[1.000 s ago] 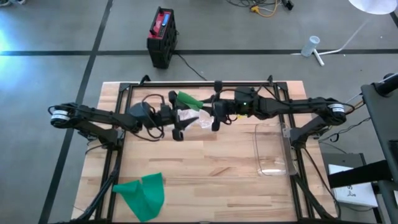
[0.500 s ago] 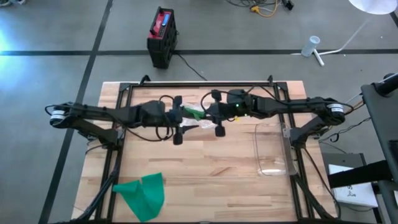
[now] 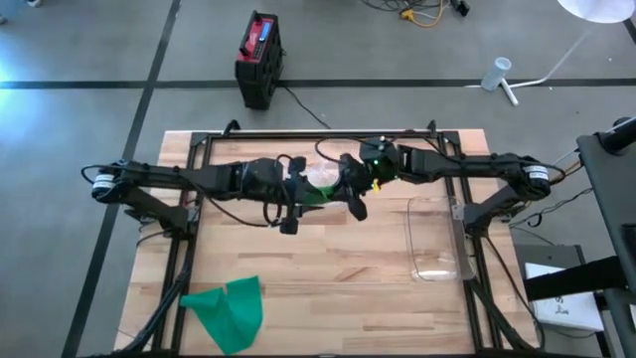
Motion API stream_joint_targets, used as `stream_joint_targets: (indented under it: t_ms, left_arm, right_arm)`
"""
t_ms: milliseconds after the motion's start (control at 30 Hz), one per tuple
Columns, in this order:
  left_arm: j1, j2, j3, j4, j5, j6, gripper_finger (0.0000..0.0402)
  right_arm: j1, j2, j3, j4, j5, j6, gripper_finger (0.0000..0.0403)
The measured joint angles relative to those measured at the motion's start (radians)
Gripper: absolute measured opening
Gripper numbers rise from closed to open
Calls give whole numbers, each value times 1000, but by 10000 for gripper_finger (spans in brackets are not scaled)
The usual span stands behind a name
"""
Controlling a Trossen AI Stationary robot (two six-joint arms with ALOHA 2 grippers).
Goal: Roll bandage
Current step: Roll the green bandage
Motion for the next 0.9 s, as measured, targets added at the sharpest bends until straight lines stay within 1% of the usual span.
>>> stream_joint_targets:
  t_ms: [67,200,267,400,600,733,833,900]
  left_arm:
    - [0,14,-3,12,6,0,147]
    - [1,61,-22,49,7,-7,143]
    - [5,91,-23,81,27,-7,143]
    - [24,125,-18,143,91,37,147]
    - [35,154,-14,247,89,94,155]
    - [37,173,-14,340,76,94,149]
    - [37,171,-14,358,74,100,141]
    - [36,171,-14,364,85,106,137]
  right_arm:
    - [-18,1,12,-50,-51,27,34]
    - [-45,1,23,-193,-66,70,34]
    - [-52,1,28,-247,-82,81,34]
    - [-71,3,56,-330,-172,85,34]
    - [-100,2,137,-506,-178,42,34]
    - [-112,2,166,-526,-115,46,34]
    - [-116,2,173,-521,-124,46,34]
    - [-116,2,173,-532,-163,46,34]
